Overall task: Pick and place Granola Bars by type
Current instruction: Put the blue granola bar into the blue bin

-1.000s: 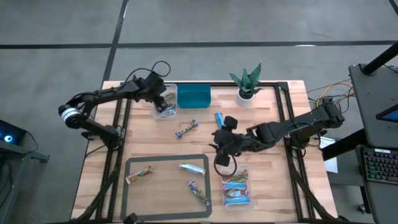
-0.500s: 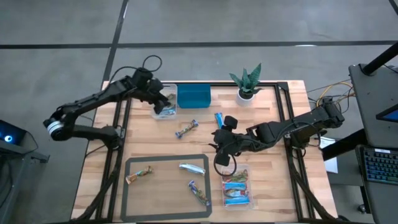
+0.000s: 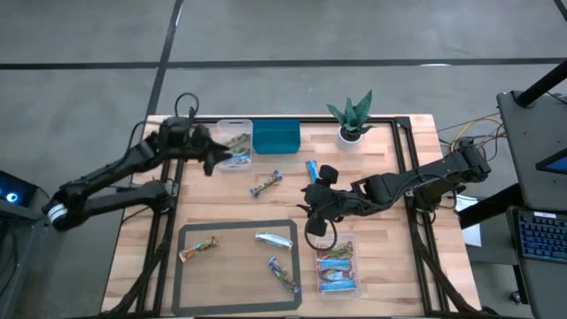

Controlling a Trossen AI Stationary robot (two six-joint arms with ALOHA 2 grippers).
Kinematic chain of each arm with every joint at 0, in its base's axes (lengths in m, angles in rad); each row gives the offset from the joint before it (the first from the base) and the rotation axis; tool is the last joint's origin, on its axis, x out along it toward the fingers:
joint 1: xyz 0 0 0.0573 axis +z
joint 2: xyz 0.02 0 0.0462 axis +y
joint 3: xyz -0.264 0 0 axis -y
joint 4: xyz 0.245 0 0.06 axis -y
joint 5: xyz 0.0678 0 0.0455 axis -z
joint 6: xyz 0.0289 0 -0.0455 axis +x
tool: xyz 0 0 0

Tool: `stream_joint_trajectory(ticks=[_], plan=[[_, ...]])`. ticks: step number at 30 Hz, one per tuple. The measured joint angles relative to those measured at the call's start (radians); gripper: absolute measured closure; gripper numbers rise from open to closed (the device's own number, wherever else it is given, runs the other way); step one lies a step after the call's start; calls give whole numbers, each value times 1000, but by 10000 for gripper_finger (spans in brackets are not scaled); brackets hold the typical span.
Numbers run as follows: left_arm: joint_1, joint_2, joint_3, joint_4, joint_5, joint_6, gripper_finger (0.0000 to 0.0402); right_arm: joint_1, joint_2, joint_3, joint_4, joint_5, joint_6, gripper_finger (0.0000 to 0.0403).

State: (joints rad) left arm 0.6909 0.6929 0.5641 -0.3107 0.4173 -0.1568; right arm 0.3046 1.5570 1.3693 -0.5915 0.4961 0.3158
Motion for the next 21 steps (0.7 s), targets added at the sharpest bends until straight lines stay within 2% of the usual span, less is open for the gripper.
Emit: stream_joint_trajectory(ticks=[6,10,16,21], plan=[[-21,-179,-183,128,187,-54,264,0,0,0,0,1,29,209],[-40,-270,-248,129,221,-80,264,0,0,0,1,1,33,209],[-92,-415,-322,132,227,-81,264,-12,0,1,7,1,48,209],[-134,-529,-367,171,120,-107,264,-19,0,1,7,0,46,209]])
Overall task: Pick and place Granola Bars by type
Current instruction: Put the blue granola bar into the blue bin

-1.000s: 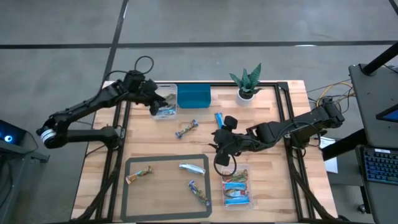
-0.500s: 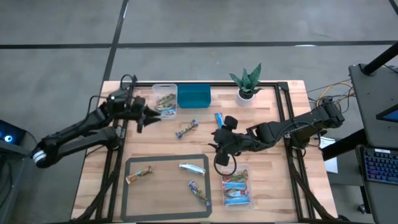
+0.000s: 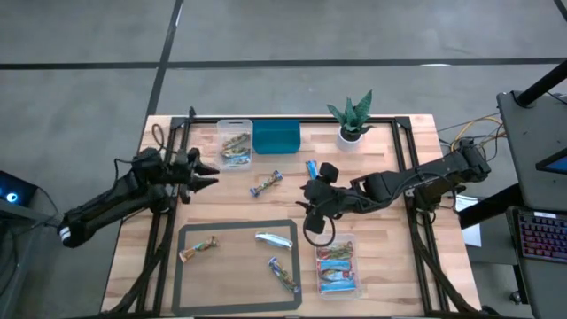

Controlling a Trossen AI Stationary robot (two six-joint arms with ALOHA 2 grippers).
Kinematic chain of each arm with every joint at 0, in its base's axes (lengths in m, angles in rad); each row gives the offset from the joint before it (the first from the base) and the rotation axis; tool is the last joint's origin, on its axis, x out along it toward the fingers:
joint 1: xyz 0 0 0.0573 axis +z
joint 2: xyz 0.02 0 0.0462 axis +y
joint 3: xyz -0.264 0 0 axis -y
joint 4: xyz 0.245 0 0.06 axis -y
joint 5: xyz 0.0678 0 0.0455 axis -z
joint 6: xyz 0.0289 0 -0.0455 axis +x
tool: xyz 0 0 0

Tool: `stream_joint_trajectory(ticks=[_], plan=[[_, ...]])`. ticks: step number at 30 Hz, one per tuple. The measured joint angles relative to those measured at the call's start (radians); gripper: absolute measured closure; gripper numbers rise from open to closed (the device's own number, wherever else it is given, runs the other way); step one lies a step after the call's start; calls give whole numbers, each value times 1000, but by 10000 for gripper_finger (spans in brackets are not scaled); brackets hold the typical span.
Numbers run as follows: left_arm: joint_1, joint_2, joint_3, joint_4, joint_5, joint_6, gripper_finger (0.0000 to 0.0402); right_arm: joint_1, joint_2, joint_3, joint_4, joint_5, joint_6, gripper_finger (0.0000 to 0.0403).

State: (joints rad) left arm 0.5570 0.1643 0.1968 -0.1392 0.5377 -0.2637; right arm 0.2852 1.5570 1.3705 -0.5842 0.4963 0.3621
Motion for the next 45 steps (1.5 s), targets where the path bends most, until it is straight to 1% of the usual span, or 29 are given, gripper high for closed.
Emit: stream_joint_trajectory(ticks=[3,7,12,15,21,25,30,36,38,40,44,45], plan=[[-17,-42,-20,-20,-101,-10,264,-2,0,0,1,0,-1,209],[-33,-65,-25,-24,-182,-11,264,-4,0,1,12,-1,-12,209],[-46,-68,-56,-25,-224,-18,264,-4,0,2,37,-2,-35,209],[-56,-73,-83,-28,-226,-27,264,-5,0,2,39,-7,-55,209],[-91,-91,-128,28,-242,-47,264,-7,0,2,39,-29,-60,209],[-124,-98,-145,70,-321,-58,264,-9,0,2,40,-34,-74,209],[-140,-99,-154,76,-421,-49,264,-9,0,2,40,-36,-78,209],[-141,-47,-155,69,-480,-53,264,-11,0,2,39,-36,-121,209],[-141,-29,-155,69,-481,-53,264,-22,0,2,35,-33,-90,209],[-141,-21,-155,68,-481,-53,264,-45,0,2,1,-25,-17,209],[-141,-14,-155,68,-481,-53,264,-93,3,1,-134,56,166,209],[-141,-14,-155,68,-481,-53,264,-106,4,0,-162,60,208,209]])
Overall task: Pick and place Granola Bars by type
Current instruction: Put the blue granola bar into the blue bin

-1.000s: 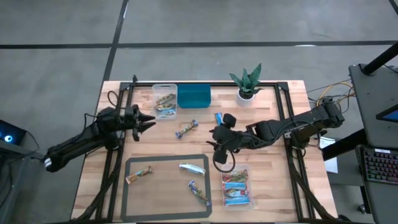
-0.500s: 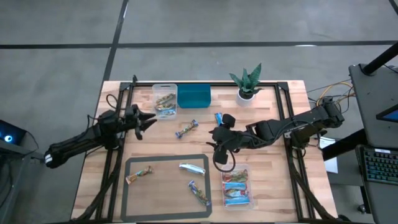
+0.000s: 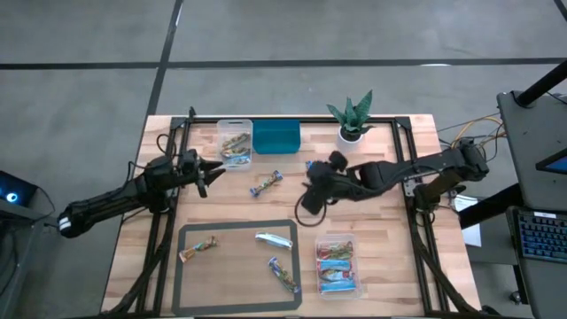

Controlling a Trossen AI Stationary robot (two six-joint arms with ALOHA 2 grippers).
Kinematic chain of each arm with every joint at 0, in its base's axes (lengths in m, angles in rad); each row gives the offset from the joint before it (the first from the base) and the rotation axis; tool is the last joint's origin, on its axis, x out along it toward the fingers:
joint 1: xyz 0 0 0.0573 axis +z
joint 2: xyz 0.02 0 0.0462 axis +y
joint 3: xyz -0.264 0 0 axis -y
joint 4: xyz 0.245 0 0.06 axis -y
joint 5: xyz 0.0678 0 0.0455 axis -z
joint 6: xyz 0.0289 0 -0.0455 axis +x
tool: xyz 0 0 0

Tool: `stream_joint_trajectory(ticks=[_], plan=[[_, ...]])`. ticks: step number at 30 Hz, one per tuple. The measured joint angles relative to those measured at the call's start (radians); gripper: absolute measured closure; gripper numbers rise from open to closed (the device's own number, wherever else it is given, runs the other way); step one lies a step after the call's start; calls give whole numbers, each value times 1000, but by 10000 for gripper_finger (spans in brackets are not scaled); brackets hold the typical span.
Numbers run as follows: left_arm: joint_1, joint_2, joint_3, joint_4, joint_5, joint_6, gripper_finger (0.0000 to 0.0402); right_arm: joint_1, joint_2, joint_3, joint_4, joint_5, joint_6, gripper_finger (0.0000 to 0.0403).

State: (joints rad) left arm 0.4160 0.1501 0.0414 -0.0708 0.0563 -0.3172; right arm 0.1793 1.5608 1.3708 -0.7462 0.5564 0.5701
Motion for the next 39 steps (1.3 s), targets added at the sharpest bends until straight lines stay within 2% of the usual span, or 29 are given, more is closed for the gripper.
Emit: stream_joint_trajectory(ticks=[7,20,23,26,31,39], plan=[[0,0,-1,4,0,0,264,-96,1,-3,-146,21,250,209],[0,0,-3,10,1,-1,264,-225,98,-120,-145,77,405,209],[0,0,-3,10,1,-1,264,-242,119,-173,-93,78,384,209],[0,0,-3,10,2,-1,264,-247,119,-250,33,76,315,209],[0,0,-3,10,2,-1,264,-253,118,-339,133,76,324,209],[0,0,-3,10,2,-1,264,-256,125,-364,214,75,352,209]])
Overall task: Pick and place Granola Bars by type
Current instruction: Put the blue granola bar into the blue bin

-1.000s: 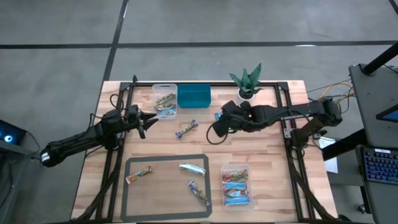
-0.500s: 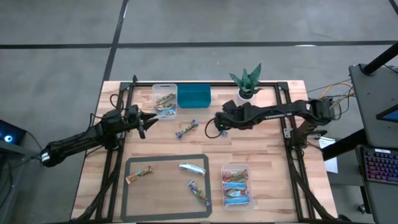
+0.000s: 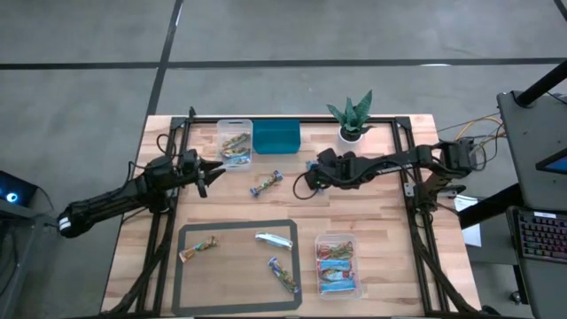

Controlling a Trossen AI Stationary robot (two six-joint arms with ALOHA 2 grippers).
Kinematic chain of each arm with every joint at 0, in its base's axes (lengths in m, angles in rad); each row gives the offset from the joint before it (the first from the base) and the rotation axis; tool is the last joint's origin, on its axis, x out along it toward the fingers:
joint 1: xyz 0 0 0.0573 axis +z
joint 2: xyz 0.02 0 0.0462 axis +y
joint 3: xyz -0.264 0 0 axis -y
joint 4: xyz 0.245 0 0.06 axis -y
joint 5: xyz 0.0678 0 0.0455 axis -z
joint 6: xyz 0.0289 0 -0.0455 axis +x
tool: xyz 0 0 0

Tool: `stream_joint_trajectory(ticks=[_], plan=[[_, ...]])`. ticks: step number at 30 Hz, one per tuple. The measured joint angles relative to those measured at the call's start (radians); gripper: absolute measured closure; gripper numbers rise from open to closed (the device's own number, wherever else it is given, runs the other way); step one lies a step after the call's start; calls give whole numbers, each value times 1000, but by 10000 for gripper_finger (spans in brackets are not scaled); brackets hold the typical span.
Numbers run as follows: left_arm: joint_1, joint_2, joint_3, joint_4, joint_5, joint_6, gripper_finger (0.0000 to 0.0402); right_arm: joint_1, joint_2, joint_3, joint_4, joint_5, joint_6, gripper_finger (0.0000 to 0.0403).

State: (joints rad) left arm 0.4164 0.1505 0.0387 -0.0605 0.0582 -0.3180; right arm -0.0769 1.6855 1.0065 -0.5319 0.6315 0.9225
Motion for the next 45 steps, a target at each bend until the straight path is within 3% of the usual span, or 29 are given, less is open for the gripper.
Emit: stream_joint_trajectory(ticks=[5,12,27,45], plan=[[0,0,0,0,0,0,264,0,0,14,-2,-11,106,209],[0,0,0,0,0,0,264,0,81,119,-91,-103,236,209],[0,1,0,0,0,0,264,-42,325,348,-289,-218,249,209],[0,1,0,0,0,0,264,-44,362,360,-298,-274,274,215]])
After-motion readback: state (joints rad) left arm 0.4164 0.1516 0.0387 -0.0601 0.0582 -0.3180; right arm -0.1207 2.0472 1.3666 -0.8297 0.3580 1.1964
